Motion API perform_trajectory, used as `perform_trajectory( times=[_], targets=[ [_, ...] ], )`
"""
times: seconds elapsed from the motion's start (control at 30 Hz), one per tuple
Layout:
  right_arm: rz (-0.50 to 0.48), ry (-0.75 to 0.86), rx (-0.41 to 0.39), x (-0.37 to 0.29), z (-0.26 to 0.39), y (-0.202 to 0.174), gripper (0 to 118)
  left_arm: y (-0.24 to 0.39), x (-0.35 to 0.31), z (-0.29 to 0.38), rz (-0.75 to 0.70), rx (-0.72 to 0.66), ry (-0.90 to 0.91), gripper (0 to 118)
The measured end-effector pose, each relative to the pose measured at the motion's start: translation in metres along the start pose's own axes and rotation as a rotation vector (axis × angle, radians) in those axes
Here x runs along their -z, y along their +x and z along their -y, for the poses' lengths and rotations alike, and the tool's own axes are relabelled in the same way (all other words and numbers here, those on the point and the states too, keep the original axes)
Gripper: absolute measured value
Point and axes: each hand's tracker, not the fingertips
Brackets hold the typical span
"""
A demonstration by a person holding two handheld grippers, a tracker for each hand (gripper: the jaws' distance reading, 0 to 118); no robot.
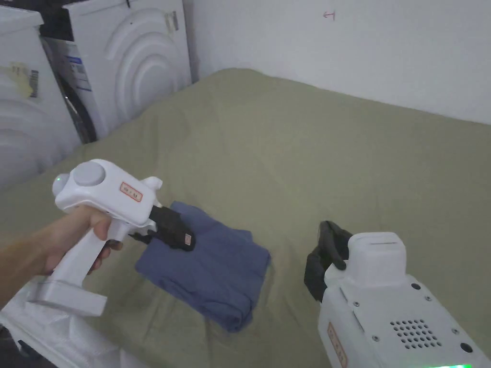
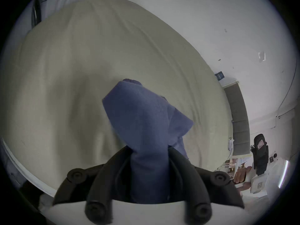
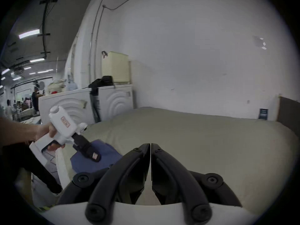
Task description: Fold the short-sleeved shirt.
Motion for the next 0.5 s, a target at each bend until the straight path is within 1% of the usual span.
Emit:
perform_trajectory(
  times=[0.1,0.17,0.3,0.4,0.5],
  targets=[
    [-0.046,-0.018,0.001,0.037,0.008,-0.022,8,-0.029,-0.017,-0.025,-0.068,0.011,-0.005,24],
    [-0.082,-0.037,0.009,0.060,0.012,-0.034,8,-0.061,-0.015,-0.052,-0.058,0.024,-0.015,24],
    [-0.139,-0.069,-0.011,0.101,0.021,-0.057,8,-0.083,-0.019,-0.076,-0.067,0.048,-0.069,24],
    [-0.150,-0.066,-0.012,0.118,0.025,-0.067,8,-0.103,-0.020,-0.091,-0.085,0.060,-0.076,24],
    [-0.152,-0.077,0.006,0.130,0.030,-0.070,8,-0.111,-0.020,-0.099,-0.116,0.047,-0.077,24]
  ],
)
